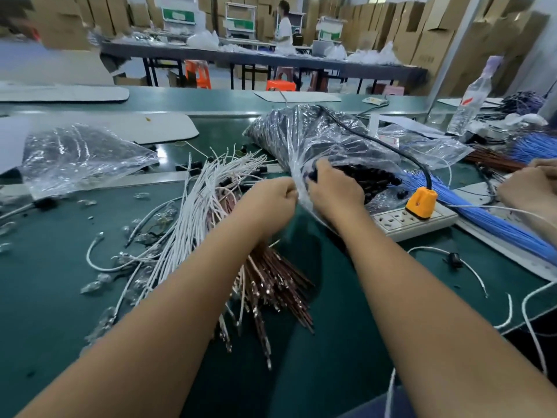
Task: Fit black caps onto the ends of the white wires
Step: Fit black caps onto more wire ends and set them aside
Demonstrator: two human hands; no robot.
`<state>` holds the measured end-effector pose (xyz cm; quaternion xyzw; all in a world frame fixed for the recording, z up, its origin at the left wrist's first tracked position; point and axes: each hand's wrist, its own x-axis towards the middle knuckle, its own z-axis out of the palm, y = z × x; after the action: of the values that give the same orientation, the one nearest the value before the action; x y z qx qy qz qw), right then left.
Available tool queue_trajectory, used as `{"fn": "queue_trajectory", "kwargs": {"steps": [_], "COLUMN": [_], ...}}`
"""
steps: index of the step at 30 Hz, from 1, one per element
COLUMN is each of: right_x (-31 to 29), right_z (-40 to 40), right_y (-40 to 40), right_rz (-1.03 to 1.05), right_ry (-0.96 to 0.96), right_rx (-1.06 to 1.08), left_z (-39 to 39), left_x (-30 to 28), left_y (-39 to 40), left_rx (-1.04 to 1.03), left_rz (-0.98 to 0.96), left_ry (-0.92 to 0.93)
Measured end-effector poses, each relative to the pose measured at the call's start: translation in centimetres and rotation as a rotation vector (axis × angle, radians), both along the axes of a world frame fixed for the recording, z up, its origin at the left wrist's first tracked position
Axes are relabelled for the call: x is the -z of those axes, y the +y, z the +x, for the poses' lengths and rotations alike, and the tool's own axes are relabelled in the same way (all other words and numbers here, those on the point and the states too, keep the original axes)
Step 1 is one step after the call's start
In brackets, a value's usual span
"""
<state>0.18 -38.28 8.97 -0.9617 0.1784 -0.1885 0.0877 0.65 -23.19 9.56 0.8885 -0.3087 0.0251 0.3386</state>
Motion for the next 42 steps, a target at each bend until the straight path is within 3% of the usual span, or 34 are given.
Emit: {"fn": "queue_trajectory", "kwargs": {"steps": [3,5,9,12,16,18,22,26,29,34,38,42], "right_x": [-1.3,-2.2,-4.3,-5.8,-5.9,-5.7,-5.3,-3.8,-2.5,-3.1,-4.7,-4.0], "right_z": [-0.2,-0.4,0.2,0.6,1.3,2.0,3.8,5.3,5.7,5.1,3.8,2.0], "right_y": [-0.3,0.2,2.4,5.2,8.9,11.3,17.1,21.7,23.0,23.4,23.6,24.5], "right_rz": [0.421,0.577,0.572,0.381,-0.101,-0.203,-0.089,0.301,0.499,0.444,0.478,0.427], "right_ry": [-0.152,-0.269,-0.515,-0.610,-0.501,-0.438,-0.341,-0.092,0.134,0.227,0.238,0.121], "right_rx": [0.046,0.066,0.116,0.233,0.122,0.025,-0.246,-0.535,-0.632,-0.717,-0.717,-0.645], "left_z": [-0.9,-1.3,-1.5,-1.3,-1.1,-1.0,-0.7,-0.1,0.5,1.3,0.9,0.4], "left_x": [-1.6,-2.4,-2.6,-1.0,1.7,2.5,2.3,2.3,2.4,2.7,2.7,2.3], "left_y": [2.8,4.7,8.8,12.1,15.4,16.3,17.3,19.3,20.5,21.6,21.7,21.8], "left_rx": [0.104,0.084,-0.028,-0.150,-0.315,-0.364,-0.518,-0.674,-0.654,-0.592,-0.551,-0.481], "left_rz": [-0.108,-0.182,-0.235,-0.114,-0.152,-0.227,-0.418,-0.460,-0.475,-0.502,-0.701,-0.790], "left_ry": [-0.001,-0.082,-0.207,-0.241,-0.141,-0.072,-0.064,-0.067,-0.011,0.070,0.129,0.087]}}
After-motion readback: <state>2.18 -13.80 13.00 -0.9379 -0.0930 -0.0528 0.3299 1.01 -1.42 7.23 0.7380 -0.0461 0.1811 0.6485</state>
